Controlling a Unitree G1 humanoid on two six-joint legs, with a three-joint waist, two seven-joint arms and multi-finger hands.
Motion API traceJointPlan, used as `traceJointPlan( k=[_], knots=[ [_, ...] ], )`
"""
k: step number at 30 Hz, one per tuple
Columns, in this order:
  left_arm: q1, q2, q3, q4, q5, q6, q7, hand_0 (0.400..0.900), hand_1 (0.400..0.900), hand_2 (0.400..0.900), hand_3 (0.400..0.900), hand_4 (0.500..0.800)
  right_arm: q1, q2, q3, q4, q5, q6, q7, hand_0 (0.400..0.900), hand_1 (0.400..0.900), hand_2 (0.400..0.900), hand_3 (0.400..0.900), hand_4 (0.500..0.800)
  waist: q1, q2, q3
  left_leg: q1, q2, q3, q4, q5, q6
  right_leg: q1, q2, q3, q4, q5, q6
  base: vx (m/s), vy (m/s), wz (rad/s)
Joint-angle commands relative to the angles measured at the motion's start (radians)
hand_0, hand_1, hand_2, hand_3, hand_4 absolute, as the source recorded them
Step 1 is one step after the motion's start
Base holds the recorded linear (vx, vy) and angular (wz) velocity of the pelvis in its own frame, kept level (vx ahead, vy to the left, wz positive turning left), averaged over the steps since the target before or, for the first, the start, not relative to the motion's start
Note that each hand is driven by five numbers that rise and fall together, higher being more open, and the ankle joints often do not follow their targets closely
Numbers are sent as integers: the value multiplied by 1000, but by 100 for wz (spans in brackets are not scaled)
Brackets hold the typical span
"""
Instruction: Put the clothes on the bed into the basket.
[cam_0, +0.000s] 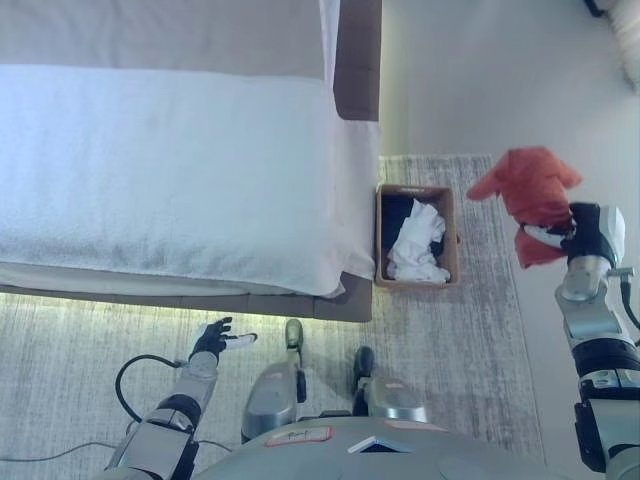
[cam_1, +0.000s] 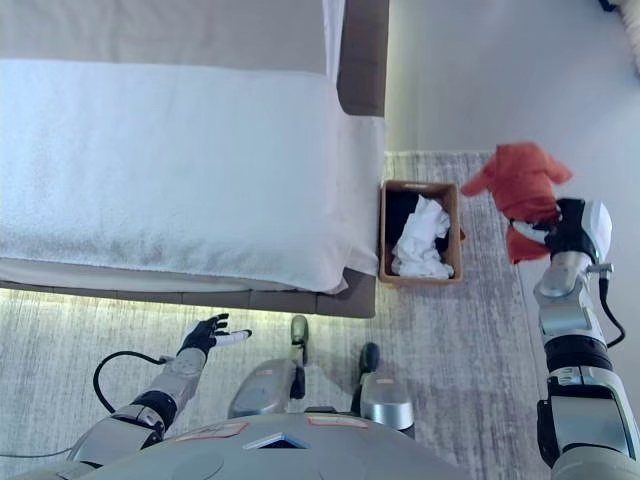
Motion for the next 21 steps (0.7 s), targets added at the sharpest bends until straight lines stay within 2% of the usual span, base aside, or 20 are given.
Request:
traceJointPlan(
  k=[1, 6, 13, 21],
  knots=[
    [12, 23, -5, 58, 47, 2, -6, 900, 900, 900, 900, 800, -62, -53, -17, -28, 18, -51, -50, 400, 400, 400, 400, 500, 21, -30, -78, 9, 15, -50, -4, -73, -20, -21, -36, 22, 68, -47, 24, 4, -35, -4],
    [21, 12, -44, 73, 49, 1, -19, 900, 900, 900, 900, 800, -175, -57, 72, 182, 77, -52, -21, 400, 400, 400, 400, 500, 30, -17, -90, 29, 18, -50, -4, -80, -20, 0, -28, 27, 58, -49, 17, 22, -38, -3],
    [18, 0, -63, 74, 50, 4, -21, 900, 900, 900, 900, 800, -269, -57, 176, 231, 58, -42, 28, 400, 400, 400, 400, 500, 34, -22, -93, 55, 23, -47, -4, -89, -19, 23, -22, 35, 53, -53, 14, 35, -31, -3],
    [25, -8, -96, 75, 51, 3, -37, 900, 900, 900, 900, 800, -384, -38, 284, 361, 63, -45, 70, 400, 400, 400, 400, 500, 41, -28, -101, 59, 26, -49, -4, -90, -23, 38, -17, 30, 34, -50, 10, 4, -5, 1]
  ],
)
